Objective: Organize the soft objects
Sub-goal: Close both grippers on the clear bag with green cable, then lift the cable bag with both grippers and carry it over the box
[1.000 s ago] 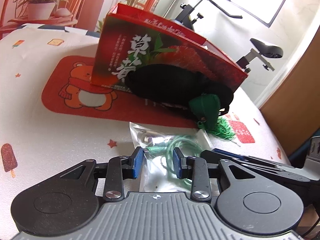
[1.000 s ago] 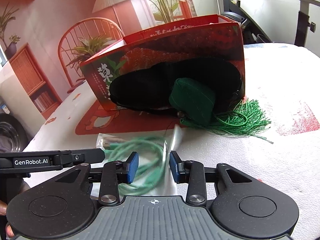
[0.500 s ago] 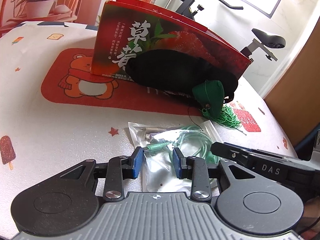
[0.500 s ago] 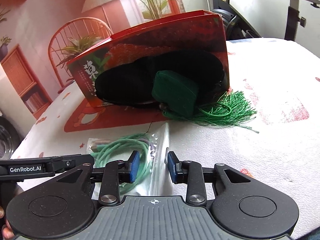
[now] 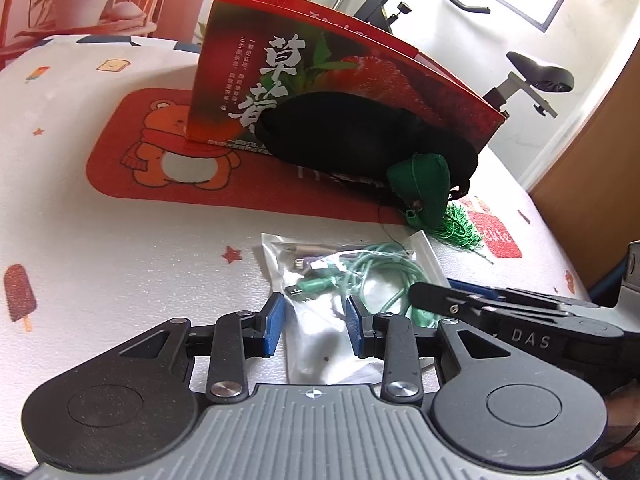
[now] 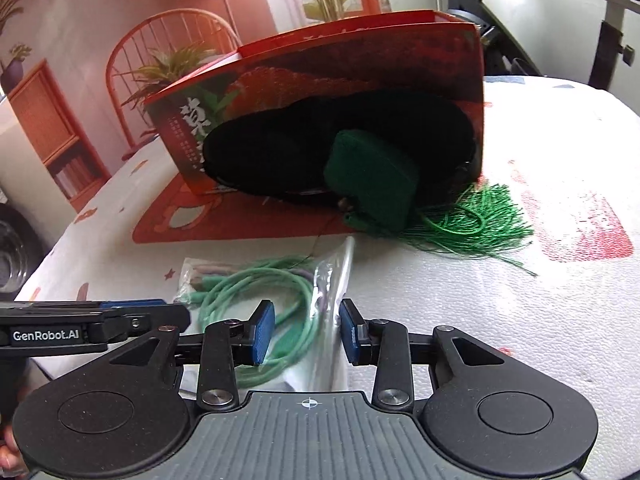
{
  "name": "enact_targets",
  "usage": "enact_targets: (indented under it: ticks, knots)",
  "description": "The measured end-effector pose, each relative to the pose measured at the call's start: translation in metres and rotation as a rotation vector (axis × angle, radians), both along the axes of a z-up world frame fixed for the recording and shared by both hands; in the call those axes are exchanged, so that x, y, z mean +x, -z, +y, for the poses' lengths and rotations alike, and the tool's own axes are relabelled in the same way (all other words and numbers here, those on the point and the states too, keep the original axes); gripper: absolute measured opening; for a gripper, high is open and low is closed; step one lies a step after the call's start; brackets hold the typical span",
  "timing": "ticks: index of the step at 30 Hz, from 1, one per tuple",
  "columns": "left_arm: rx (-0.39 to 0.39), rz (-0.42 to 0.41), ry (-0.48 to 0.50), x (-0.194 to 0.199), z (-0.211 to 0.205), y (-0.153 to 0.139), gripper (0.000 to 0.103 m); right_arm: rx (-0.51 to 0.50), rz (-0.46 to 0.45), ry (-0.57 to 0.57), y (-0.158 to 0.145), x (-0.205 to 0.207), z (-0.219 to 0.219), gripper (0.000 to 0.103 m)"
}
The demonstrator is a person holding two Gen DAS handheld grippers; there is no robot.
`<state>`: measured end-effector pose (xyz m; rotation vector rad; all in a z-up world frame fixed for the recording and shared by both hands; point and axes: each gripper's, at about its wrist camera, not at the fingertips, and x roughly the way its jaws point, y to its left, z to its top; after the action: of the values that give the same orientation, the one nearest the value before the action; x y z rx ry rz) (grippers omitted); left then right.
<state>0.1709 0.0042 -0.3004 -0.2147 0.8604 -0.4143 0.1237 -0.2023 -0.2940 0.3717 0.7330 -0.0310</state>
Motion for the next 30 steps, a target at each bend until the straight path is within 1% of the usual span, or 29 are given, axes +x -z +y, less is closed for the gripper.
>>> enact_targets:
  ticks: [3, 8, 10, 11, 12, 18, 21, 24, 30]
  knots:
    - [-0.030, 0.006, 0.001, 0.001, 0.000, 0.002, 0.034, 0.013, -0.004, -0.011, 0.000, 0.001, 0.000, 0.031]
    - [-0.055, 0.008, -0.011, 0.002, -0.001, 0.003, 0.034, 0.023, -0.007, -0.012, 0.000, 0.003, 0.000, 0.031]
    - [-0.068, 0.011, -0.016, 0.002, 0.001, 0.003, 0.034, 0.018, -0.011, -0.009, 0.000, 0.002, 0.000, 0.026]
    - [-0.072, 0.012, -0.019, 0.002, 0.001, 0.003, 0.034, 0.021, -0.014, -0.002, 0.000, 0.001, -0.002, 0.021]
    - [-0.077, 0.014, -0.022, 0.002, 0.001, 0.003, 0.034, 0.030, -0.016, 0.008, 0.000, 0.001, -0.004, 0.018]
    - [-0.095, 0.006, -0.034, 0.001, 0.004, 0.001, 0.034, 0.038, -0.045, 0.024, -0.002, -0.005, -0.005, 0.013]
    - [-0.114, -0.012, -0.045, -0.001, 0.008, -0.003, 0.034, 0.041, -0.074, 0.018, -0.005, -0.009, -0.004, 0.013]
    - [-0.120, -0.047, -0.046, -0.004, 0.009, -0.010, 0.034, 0.036, -0.115, 0.010, -0.013, -0.014, -0.002, 0.013]
    - [-0.113, -0.123, -0.029, -0.006, 0.008, -0.029, 0.034, 0.014, -0.182, 0.007, -0.028, -0.018, -0.003, 0.013]
